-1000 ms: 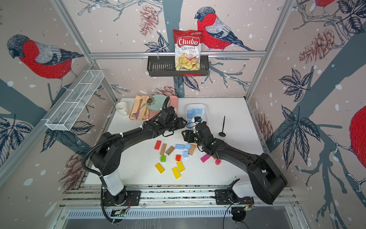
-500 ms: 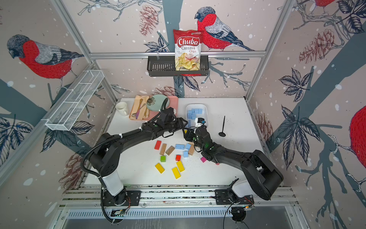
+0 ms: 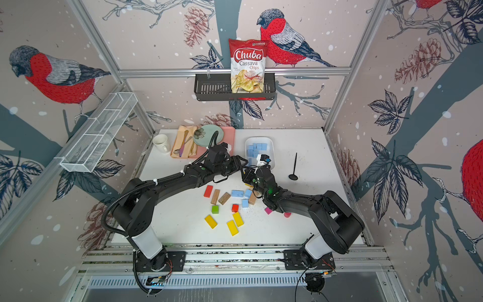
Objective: Pick out the blue building blocks
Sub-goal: Place the building block in the storage box.
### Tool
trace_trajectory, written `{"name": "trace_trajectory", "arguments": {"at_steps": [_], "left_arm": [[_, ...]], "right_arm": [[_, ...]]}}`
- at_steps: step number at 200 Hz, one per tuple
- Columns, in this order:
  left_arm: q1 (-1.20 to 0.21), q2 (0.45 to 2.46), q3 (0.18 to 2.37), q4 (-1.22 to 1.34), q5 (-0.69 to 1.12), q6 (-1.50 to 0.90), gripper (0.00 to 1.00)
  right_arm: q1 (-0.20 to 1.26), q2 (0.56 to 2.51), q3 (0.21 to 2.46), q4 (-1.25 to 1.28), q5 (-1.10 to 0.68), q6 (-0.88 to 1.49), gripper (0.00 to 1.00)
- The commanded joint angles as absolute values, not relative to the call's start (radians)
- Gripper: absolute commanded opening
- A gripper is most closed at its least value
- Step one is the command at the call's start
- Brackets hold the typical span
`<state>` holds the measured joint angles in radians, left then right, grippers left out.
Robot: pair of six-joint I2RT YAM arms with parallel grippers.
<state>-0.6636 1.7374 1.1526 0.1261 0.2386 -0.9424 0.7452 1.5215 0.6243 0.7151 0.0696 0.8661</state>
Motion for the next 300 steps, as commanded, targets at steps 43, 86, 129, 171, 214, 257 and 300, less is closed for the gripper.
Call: {"name": "trace_trajectory", "arguments": {"at_steps": [43,86,129,171,214,257,300], "left_arm": [[-0.663,1.709,1.124,0.216,0.268,-0.994,0.47],[-0.663,1.702,1.111,0.232,0.271,-1.004,0.49],[-0.663,1.696,1.112,0.232,0.262,-0.995,0.59],[-0.654,1.657,1.113,0.209,0.219,-0.947,0.85],[-0.637,1.565,1.111,0.131,0.127,-0.792,0.99],[-0.636,1.469,1.078,0.078,0.084,-0.608,0.99],[-0.636,1.375,1.006,0.095,0.107,-0.493,0.99]], "right_arm": [[0.747,1.570,0.654,0.801,0.100,0.897,0.20],[0.746,1.577,0.666,0.790,0.103,0.895,0.09],[0.736,1.560,0.668,0.762,0.101,0.865,0.03],[0.696,1.518,0.672,0.714,0.048,0.799,0.00],[0.569,1.428,0.724,0.498,-0.090,0.648,0.00],[0.388,1.451,0.962,0.028,-0.272,0.355,0.00],[0.230,1.620,1.177,-0.292,-0.529,0.170,0.00]]}}
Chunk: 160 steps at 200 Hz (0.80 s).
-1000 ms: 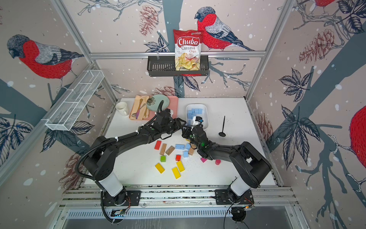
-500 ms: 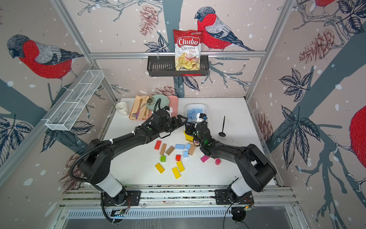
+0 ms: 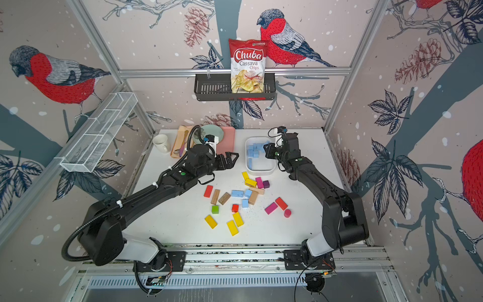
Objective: Pick out the blue building blocks
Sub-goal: Place the building block in the storage box.
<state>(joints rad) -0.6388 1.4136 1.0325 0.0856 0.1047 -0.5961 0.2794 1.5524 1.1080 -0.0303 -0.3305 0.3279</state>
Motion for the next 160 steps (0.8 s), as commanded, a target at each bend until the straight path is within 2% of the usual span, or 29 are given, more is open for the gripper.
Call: {"name": "trace_trajectory", "arguments": {"at_steps": [1,56,160], "left_arm": [[-0.637,1.374,1.004,0.096,0.107,-0.491,0.99],[-0.636,1.332,0.959,0.090,0.106,-0.454,0.99],[-0.637,1.331,0.933,0.104,0.104,-0.459,0.99]], "right_arm": [[0.229,1.625,1.182,-0.295,-0.533,0.167,0.00],[0.226,1.842,1.384,-0.474,-0.588,0.049,0.00],[0.324,2.121,1.645,-0.639,-0.430,-0.033,0.01]]}}
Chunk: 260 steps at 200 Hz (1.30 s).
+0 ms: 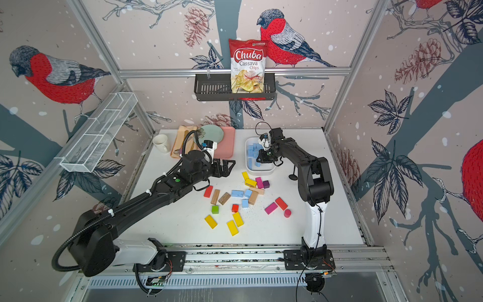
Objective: Pick out the blue building blocks
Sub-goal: Place the building block in the storage box.
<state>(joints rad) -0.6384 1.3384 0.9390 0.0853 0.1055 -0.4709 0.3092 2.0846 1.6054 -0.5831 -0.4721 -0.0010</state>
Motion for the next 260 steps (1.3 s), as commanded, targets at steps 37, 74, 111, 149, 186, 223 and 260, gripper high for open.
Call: {"name": "trace_trajectory", "arguments": {"at_steps": [37,74,111,149,186,223,260], "left_arm": [[-0.636,1.327,0.922,0.107,0.104,-0.465,0.99],[-0.636,1.317,0.913,0.115,0.105,-0.472,0.99],[-0.636,1.309,0.905,0.115,0.099,-0.474,0.99],[-0.636,1.301,0.898,0.118,0.092,-0.474,0.99],[-0.636,1.295,0.890,0.118,0.066,-0.472,0.99],[-0.636,1.280,0.881,0.117,0.050,-0.471,0.99],[-0.636,1.267,0.871,0.121,0.040,-0.469,0.99]], "right_arm": [[0.348,2.193,1.713,-0.675,-0.398,-0.046,0.06],[0.355,2.228,1.750,-0.675,-0.368,-0.038,0.24],[0.364,2.253,1.784,-0.686,-0.340,-0.043,0.43],[0.366,2.242,1.807,-0.698,-0.299,-0.035,0.48],[0.367,2.146,1.768,-0.664,-0.244,-0.018,0.57],[0.368,1.988,1.659,-0.565,-0.192,0.014,0.70],[0.367,1.798,1.512,-0.461,-0.129,0.055,0.80]]}}
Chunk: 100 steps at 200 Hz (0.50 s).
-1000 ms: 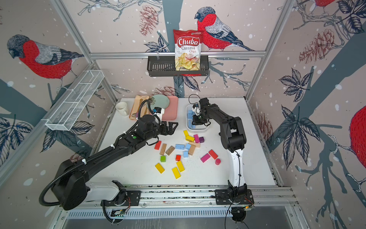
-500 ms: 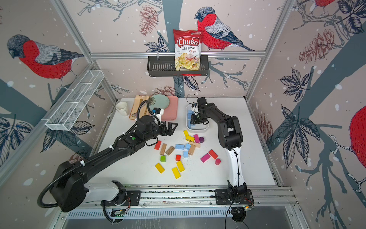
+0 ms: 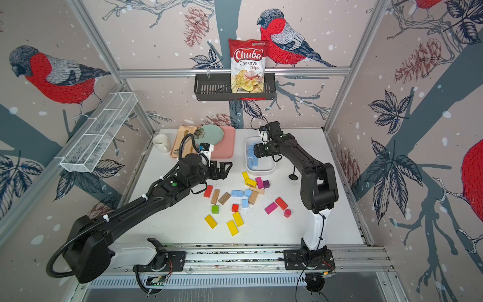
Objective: Pick out the blue building blocks
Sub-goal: Place the building block in the storage box, then pick up the building block from the center of the board.
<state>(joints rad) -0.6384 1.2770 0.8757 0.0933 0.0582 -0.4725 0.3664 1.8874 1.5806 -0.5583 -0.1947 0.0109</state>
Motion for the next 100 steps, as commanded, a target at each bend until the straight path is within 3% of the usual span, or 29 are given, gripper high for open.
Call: {"name": "trace_trajectory", "arguments": {"at_steps": [1,18,36,100], "left_arm": [[-0.636,1.267,0.870,0.121,0.040,-0.469,0.99],[-0.636,1.266,0.865,0.127,0.039,-0.470,0.99],[-0.637,1.266,0.865,0.127,0.037,-0.471,0.99],[-0.635,1.262,0.853,0.143,0.055,-0.466,0.99]], "right_arm": [[0.367,1.792,1.510,-0.457,-0.127,0.056,0.81],[0.365,1.701,1.437,-0.413,-0.099,0.071,0.85],[0.359,1.607,1.360,-0.371,-0.059,0.093,1.00],[0.266,1.272,1.077,-0.210,0.037,0.227,1.00]]}}
